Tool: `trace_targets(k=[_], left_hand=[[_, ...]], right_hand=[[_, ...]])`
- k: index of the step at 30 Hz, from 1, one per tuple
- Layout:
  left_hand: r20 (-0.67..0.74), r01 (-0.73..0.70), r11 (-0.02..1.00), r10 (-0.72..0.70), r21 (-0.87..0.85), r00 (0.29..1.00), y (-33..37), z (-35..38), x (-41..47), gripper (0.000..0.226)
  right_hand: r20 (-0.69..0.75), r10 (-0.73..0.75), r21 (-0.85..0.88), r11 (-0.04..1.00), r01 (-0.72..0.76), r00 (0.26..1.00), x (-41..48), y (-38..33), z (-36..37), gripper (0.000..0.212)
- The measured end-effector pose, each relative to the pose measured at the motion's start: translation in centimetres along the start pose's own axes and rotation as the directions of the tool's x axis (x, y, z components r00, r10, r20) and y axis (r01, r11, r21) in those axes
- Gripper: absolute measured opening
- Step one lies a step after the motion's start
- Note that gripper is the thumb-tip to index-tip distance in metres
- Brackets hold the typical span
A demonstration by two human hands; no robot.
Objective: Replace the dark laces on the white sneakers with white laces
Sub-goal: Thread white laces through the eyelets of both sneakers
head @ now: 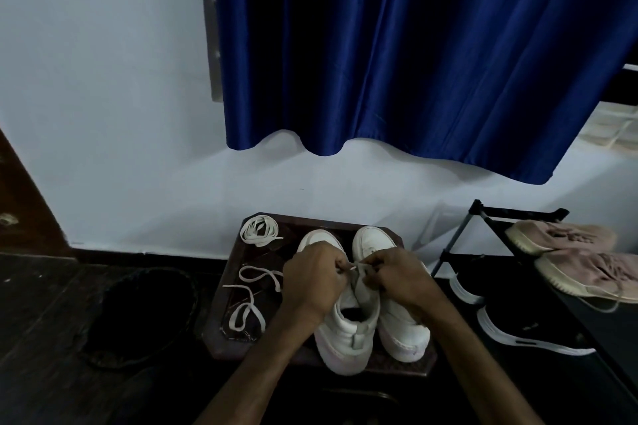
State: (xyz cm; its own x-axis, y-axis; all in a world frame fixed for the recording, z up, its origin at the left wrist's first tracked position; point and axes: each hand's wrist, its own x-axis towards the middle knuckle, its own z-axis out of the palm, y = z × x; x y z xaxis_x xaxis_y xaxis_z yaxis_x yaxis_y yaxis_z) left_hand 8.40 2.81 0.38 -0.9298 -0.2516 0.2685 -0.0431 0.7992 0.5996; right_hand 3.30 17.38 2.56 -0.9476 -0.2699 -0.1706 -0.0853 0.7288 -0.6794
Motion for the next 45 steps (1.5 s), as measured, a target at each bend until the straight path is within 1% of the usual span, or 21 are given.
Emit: trace_targets(k=[4,6,10,11,12,14,16,19,21,23,25,27,28,30,32,33,35,37,39,42,45], left_hand=[[0.060,-0.012,0.998,0.008,0.064,0.998,-0.1,0.3,0.5,0.018],[0.058,-0.007,0.996,0.002,0.092,0.998,-0.1,0.6,0.7,0.017],[0.026,-0.025,0.993,0.022,0.117,0.999,0.2,1.0,0.5,0.015],[0.025,-0.035,0.993,0.033,0.113,0.999,0.1,0.9,0.6,0.015],[0.032,-0.046,0.994,0.043,0.103,0.999,-0.1,0.7,0.8,0.014],[0.074,-0.050,0.997,0.046,0.054,0.996,-0.9,-0.1,1.3,0.009],[0.146,-0.048,0.999,0.050,-0.022,0.988,-2.0,-0.9,1.6,0.006],[0.194,-0.087,0.990,0.108,-0.115,0.975,-3.2,-1.2,1.7,0.004],[0.193,-0.110,0.985,0.135,-0.134,0.972,-3.8,-1.1,1.6,0.004],[0.190,-0.123,0.981,0.151,-0.151,0.970,-4.1,-0.9,1.5,0.008],[0.175,-0.131,0.978,0.159,-0.164,0.972,-3.9,-0.7,1.2,0.015],[0.163,-0.105,0.973,0.140,-0.203,0.977,-3.8,-0.6,0.7,0.034],[0.175,-0.078,0.972,0.118,-0.219,0.977,-3.7,-0.5,0.3,0.039],[0.203,-0.057,0.982,0.093,-0.179,0.975,-3.8,-0.2,-0.6,0.045],[0.155,-0.062,0.986,0.086,-0.152,0.984,-4.1,0.4,-1.3,0.063],[0.115,-0.069,0.987,0.086,-0.145,0.990,-4.1,0.5,-1.5,0.067],[0.050,-0.091,0.987,0.099,-0.134,0.994,-4.0,0.7,-1.7,0.066],[0.033,-0.111,0.984,0.116,-0.139,0.993,-4.2,0.9,-1.6,0.063],[0.041,-0.110,0.983,0.118,-0.149,0.992,-4.6,1.0,-1.6,0.060],[0.042,-0.110,0.980,0.119,-0.166,0.992,-4.6,1.1,-1.6,0.057],[0.056,-0.106,0.978,0.118,-0.178,0.991,-4.4,1.0,-1.7,0.056]], right_hand=[[-0.011,-0.004,-0.027,1.000,0.004,1.000,-0.3,-0.2,0.1,0.026],[-0.014,-0.019,-0.044,0.999,0.018,1.000,-0.3,-0.1,0.3,0.029],[-0.065,-0.055,-0.092,0.995,0.049,0.996,-0.8,-0.3,0.9,0.014],[-0.061,-0.058,-0.091,0.994,0.053,0.996,-1.1,-0.4,1.1,0.015],[-0.040,-0.046,-0.007,0.999,0.045,0.998,-1.3,-0.3,1.5,0.017],[0.019,-0.008,0.236,0.972,0.003,1.000,-1.8,-0.1,2.8,0.020],[-0.054,0.010,0.305,0.952,0.007,0.998,-2.1,0.0,4.2,0.021],[-0.243,0.009,0.221,0.974,0.046,0.970,-2.4,-0.1,6.1,0.015],[-0.293,0.003,0.208,0.976,0.060,0.956,-3.0,-0.7,6.6,0.008],[-0.352,-0.011,0.183,0.980,0.080,0.936,-3.2,-0.9,6.8,0.011],[-0.372,-0.042,0.156,0.982,0.107,0.927,-3.1,-0.8,6.8,0.008],[-0.367,-0.076,0.123,0.984,0.129,0.927,-3.0,-0.8,7.0,0.004],[-0.362,-0.093,0.121,0.982,0.146,0.927,-3.0,-0.7,7.2,0.006],[-0.361,-0.150,0.129,0.970,0.208,0.921,-3.5,-0.6,7.6,0.014],[-0.386,-0.191,0.143,0.954,0.263,0.903,-4.1,-0.4,7.9,0.021],[-0.396,-0.185,0.168,0.948,0.269,0.899,-4.4,-0.1,7.9,0.021],[-0.405,-0.143,0.226,0.941,0.251,0.903,-4.8,0.8,8.4,0.020],[-0.419,-0.109,0.263,0.936,0.235,0.902,-5.2,1.7,9.0,0.028],[-0.416,-0.116,0.228,0.947,0.226,0.902,-5.5,2.8,9.6,0.033],[-0.312,-0.167,0.035,0.982,0.187,0.935,-5.8,2.8,9.1,0.036],[-0.383,-0.266,-0.195,0.959,0.204,0.884,-4.9,1.5,8.0,0.054]])
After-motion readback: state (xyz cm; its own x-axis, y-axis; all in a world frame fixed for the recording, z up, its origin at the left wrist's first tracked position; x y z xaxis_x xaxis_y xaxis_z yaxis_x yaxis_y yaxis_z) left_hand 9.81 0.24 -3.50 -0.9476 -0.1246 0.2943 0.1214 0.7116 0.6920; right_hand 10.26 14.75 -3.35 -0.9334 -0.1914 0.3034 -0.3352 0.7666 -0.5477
